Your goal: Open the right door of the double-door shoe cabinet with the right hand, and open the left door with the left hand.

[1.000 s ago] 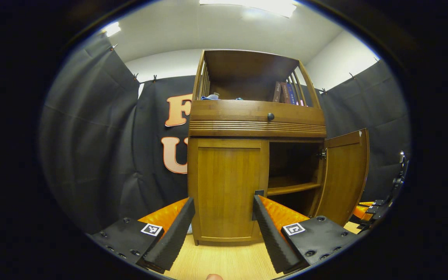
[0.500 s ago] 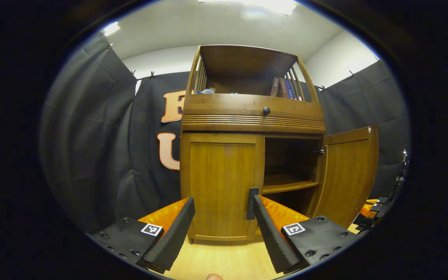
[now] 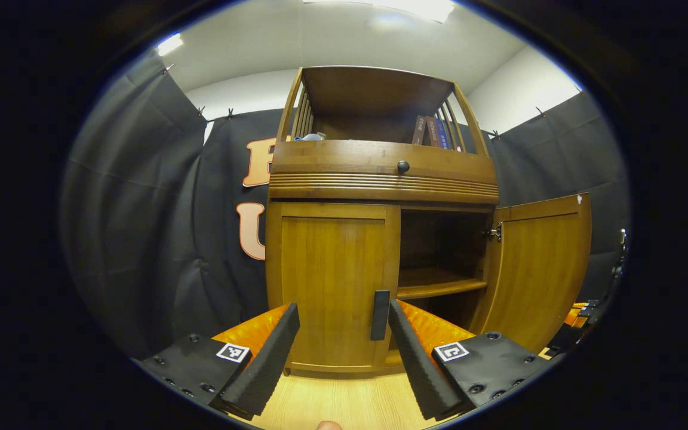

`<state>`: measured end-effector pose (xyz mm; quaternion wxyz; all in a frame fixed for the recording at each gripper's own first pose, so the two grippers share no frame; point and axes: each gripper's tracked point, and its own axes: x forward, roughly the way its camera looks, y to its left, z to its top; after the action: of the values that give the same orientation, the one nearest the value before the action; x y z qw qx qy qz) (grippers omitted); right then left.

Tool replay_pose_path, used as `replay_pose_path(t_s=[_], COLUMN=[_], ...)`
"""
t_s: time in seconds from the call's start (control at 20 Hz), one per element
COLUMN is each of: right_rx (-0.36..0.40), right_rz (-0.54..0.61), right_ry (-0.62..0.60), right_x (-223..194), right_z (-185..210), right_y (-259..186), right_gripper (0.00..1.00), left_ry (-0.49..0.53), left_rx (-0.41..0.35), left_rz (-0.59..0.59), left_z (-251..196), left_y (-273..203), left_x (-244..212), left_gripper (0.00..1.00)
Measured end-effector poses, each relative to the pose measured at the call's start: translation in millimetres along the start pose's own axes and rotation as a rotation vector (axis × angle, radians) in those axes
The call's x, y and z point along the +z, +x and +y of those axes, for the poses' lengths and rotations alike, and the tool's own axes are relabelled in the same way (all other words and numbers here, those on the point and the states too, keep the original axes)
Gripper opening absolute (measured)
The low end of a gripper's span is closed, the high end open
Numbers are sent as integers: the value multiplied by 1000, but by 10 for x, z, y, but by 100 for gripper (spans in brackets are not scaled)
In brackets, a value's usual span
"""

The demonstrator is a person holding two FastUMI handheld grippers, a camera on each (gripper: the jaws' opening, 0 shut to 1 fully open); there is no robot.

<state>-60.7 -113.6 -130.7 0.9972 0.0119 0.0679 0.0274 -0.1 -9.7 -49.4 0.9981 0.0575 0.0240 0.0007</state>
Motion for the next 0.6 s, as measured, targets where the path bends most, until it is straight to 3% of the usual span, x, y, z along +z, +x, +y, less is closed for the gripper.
replay_pose_path(t_s=[0.05,0.2,0.25,0.3,0.35,0.55,0.6], right_rx=[7,23,31,36,40,58,58], right_rz=[0,-3,-4,-5,-6,-6,-7], right_ry=[8,24,27,27,25,36,33], right_x=[-2,-25,-26,-32,-24,-43,-39], right_z=[-27,-124,-155,-183,-208,-250,-252], right_y=[9,-10,-14,-19,2,-6,-37], right_gripper=[3,3,3,3,3,14,8], left_ry=[0,12,19,27,33,25,23], left_rx=[2,11,16,21,31,50,54], left_rz=[6,13,12,10,9,0,2], left_z=[-14,-48,-58,-70,-65,-119,-137], left_y=[26,98,124,148,174,330,386], left_x=[-19,-59,-70,-74,-102,-176,-207], left_gripper=[94,94,99,94,96,94,94])
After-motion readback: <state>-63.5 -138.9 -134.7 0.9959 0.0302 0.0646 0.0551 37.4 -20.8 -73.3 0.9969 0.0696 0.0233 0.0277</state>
